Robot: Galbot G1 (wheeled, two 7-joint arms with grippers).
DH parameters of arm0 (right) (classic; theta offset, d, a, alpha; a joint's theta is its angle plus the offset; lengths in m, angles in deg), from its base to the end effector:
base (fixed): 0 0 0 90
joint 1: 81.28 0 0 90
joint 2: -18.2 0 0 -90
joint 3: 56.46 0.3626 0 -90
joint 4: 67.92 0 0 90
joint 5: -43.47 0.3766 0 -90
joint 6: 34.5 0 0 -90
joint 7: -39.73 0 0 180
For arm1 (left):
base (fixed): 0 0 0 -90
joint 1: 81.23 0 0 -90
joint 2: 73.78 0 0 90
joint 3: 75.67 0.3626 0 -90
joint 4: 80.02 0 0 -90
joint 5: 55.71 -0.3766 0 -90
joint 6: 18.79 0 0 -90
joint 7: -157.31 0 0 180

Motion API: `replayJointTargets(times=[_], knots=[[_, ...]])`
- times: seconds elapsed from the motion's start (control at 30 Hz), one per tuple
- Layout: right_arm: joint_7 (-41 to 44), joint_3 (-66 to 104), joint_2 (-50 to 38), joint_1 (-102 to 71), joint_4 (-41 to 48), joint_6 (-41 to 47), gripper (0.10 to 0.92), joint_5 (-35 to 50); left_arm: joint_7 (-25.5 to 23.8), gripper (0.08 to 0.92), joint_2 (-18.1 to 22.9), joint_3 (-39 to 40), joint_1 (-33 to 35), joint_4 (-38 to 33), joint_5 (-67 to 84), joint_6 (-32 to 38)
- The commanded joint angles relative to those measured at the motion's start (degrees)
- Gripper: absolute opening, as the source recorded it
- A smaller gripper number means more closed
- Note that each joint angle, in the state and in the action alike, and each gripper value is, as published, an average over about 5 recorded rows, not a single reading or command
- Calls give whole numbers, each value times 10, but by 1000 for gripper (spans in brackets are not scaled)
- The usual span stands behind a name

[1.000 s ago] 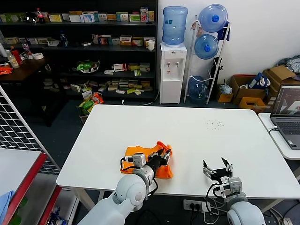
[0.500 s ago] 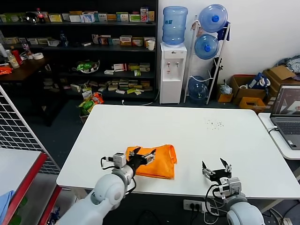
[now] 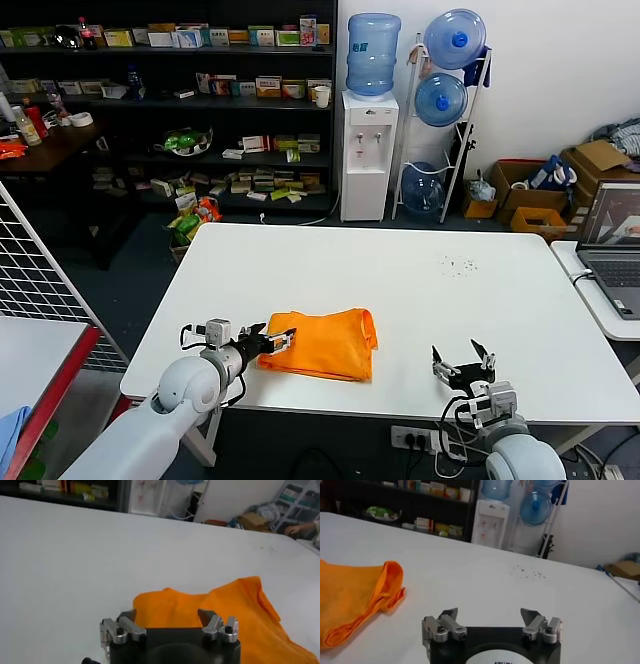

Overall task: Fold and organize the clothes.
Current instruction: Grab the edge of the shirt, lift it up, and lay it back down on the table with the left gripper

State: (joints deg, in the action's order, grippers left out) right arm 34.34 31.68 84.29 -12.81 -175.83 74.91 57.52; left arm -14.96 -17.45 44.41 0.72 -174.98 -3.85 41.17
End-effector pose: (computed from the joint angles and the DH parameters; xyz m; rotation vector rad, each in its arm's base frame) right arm 0.2486 -0.0894 -0.3457 0.0599 -2.7118 0.2533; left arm 0.3745 0.0265 -0.3297 -0.5194 -2.4107 0.1603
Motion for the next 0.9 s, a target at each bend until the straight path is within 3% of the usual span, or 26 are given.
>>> replayJointTargets(times=[0.03, 0.2, 0.73, 0.9], knots=[[0, 3, -1, -4, -2, -2, 823, 1, -68, 823, -10, -12, -15, 83, 15, -37], [1, 4, -2, -5, -4, -2, 823, 1, -66, 778, -7, -11, -15, 77, 22, -36], [-1, -6, 9, 12, -1, 3, 823, -1, -36, 317, -10, -26, 4, 12, 70, -20], [-2, -12, 11, 19, -6, 5, 823, -2, -20, 181, -50, -47, 7, 1, 71, -17]])
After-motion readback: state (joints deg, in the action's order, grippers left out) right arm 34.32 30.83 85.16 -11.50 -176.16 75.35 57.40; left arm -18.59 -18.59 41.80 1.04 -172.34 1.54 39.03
